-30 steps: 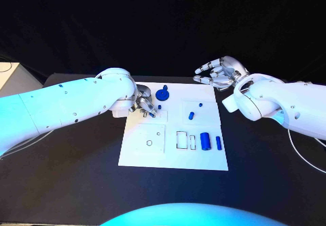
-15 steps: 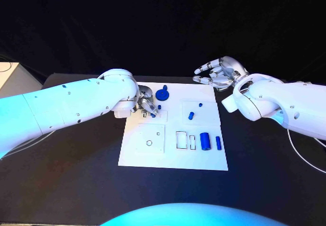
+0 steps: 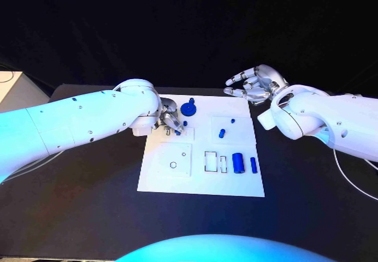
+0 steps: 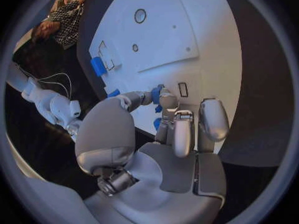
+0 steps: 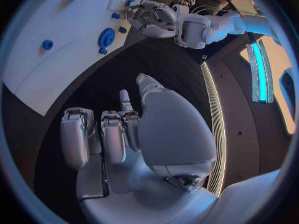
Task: Assemble the parts on the task board
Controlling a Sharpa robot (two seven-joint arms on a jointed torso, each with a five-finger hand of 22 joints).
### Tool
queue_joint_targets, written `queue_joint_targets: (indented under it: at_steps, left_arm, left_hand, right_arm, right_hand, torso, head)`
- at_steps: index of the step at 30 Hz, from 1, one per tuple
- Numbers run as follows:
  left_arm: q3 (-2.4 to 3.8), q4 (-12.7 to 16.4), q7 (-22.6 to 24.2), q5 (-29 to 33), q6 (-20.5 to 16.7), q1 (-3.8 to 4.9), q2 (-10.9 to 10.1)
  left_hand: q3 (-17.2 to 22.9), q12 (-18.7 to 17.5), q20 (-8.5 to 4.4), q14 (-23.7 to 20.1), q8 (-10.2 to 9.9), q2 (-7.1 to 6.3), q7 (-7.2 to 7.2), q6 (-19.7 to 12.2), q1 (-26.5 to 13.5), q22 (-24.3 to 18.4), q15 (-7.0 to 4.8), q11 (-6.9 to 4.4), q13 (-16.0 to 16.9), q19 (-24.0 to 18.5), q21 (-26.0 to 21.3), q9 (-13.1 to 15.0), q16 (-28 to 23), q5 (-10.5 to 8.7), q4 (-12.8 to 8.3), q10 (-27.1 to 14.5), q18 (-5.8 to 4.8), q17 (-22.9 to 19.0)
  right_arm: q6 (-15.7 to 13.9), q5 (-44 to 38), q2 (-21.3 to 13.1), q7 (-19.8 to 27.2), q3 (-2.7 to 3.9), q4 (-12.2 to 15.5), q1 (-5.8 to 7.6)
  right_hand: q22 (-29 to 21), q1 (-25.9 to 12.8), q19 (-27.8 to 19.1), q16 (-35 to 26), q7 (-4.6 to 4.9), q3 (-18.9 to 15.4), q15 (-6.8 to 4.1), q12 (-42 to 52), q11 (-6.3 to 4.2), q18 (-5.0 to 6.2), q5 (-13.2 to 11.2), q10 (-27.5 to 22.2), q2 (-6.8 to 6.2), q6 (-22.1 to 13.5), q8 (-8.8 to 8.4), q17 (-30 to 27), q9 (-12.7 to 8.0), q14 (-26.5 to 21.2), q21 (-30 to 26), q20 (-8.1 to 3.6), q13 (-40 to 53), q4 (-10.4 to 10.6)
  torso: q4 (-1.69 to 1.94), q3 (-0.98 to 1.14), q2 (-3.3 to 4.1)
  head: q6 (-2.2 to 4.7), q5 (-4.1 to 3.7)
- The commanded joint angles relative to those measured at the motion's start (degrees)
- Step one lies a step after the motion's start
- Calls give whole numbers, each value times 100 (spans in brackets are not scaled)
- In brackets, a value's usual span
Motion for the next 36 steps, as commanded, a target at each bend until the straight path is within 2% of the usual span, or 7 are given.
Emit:
queue_joint_targets:
  at_steps: [1, 15, 22, 29, 36]
  left_arm:
    - [0, 15, 5, -52, 82, 1, -5]
    - [-31, -11, 0, -66, 149, -21, 20]
    - [-45, -18, 1, -99, 143, -27, 11]
    - [-49, -19, 1, -105, 172, -29, 28]
    - [-70, -97, -10, -109, 313, -33, 76]
  left_hand:
    - [1271, 15, -4, 591, 14, 75, -30, 34, 39, 1, -25, -26, -8, 23, 19, 7, 18, 33, -1308, 0, -54, 1463]
    - [1271, 15, -4, 591, 14, 75, -30, 34, 39, 1, -25, -26, -8, 23, 19, 7, 18, 33, -1308, 0, -54, 1463]
    - [1271, 15, -4, 591, 14, 75, -30, 34, 39, 1, -25, -26, -8, 23, 19, 7, 18, 33, -1308, 0, -54, 1463]
    - [1270, 8, -5, 589, 11, 78, -30, 34, 39, 12, -25, -26, -20, 30, 24, 6, 15, 32, -1312, -2, -57, 1456]
    - [1264, -4, -6, 589, 9, 80, -28, 33, 34, 23, -25, -25, -40, 36, 29, 6, 15, 25, -1309, -10, -59, 1457]
  right_arm:
    - [74, -44, 0, 9, 2, -4, -5]
    - [86, -45, -5, 7, 2, 3, -9]
    - [98, -45, -12, 6, 2, 7, -10]
    - [109, -46, -8, 8, 2, 8, -10]
    - [115, -46, -7, 11, 2, 11, -10]
  right_hand:
    - [923, -58, 298, -20, 13, 31, 29, -36, 26, 62, -1, 247, -20, -42, 28, 1294, -9, 532, -29, 19, 1186, 11]
    - [917, -73, 295, -25, 13, 53, 28, -35, 25, 65, 10, 247, -24, -51, 35, 1287, -9, 530, -40, 18, 1185, -3]
    - [917, -73, 295, -25, 13, 53, 28, -35, 25, 65, 10, 247, -24, -51, 35, 1287, -9, 530, -40, 18, 1185, -3]
    - [917, -73, 295, -25, 13, 53, 28, -35, 25, 65, 10, 247, -24, -51, 35, 1287, -9, 530, -40, 18, 1185, -3]
    - [917, -73, 295, -25, 13, 53, 28, -35, 25, 65, 10, 247, -24, -51, 35, 1287, -9, 530, -40, 18, 1185, -3]
  torso:
    - [-3, 0, 0]
    - [-5, -8, 7]
    - [4, 0, 0]
    - [-9, 2, 0]
    - [-6, 9, 1]
  head:
    - [-11, -2]
    - [-28, -15]
    - [-43, -21]
    - [-55, -6]
    - [-63, -3]
